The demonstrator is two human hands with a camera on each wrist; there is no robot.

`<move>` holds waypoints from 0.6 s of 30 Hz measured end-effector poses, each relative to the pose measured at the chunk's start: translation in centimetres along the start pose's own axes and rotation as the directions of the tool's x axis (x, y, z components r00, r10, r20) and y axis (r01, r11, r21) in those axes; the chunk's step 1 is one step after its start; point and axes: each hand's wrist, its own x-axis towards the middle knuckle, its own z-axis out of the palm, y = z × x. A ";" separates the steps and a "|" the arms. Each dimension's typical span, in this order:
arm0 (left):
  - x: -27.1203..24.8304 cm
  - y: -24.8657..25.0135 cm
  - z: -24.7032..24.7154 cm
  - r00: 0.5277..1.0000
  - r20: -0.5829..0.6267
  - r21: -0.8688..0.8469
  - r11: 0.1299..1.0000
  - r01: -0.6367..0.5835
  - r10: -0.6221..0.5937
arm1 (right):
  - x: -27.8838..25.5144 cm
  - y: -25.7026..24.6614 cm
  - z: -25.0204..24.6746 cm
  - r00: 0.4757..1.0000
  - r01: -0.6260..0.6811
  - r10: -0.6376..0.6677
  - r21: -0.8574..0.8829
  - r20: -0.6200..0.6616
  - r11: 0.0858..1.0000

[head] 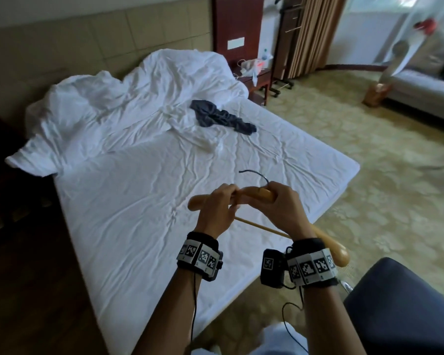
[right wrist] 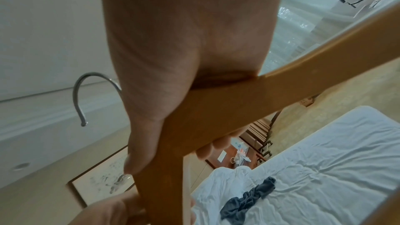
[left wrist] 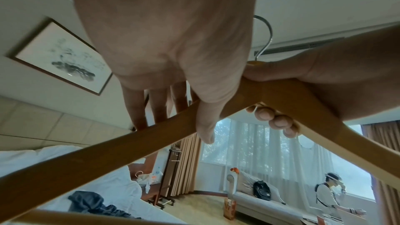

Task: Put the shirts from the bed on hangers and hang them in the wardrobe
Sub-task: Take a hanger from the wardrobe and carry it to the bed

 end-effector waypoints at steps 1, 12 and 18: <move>2.0 0.3 0.9 1.000 0.011 0.014 1.000 -0.012 0.011 | 1.6 0.9 -0.6 1.000 -0.019 0.019 -0.006 -0.008 1.000; 25.1 4.8 10.1 0.999 0.052 0.024 1.000 -0.007 0.006 | 24.0 9.3 -11.7 1.000 -0.004 0.005 -0.046 0.026 0.999; 35.8 2.3 11.9 0.988 0.095 0.059 0.991 0.119 -0.124 | 35.0 12.5 -14.0 0.996 -0.062 0.068 -0.096 0.062 0.993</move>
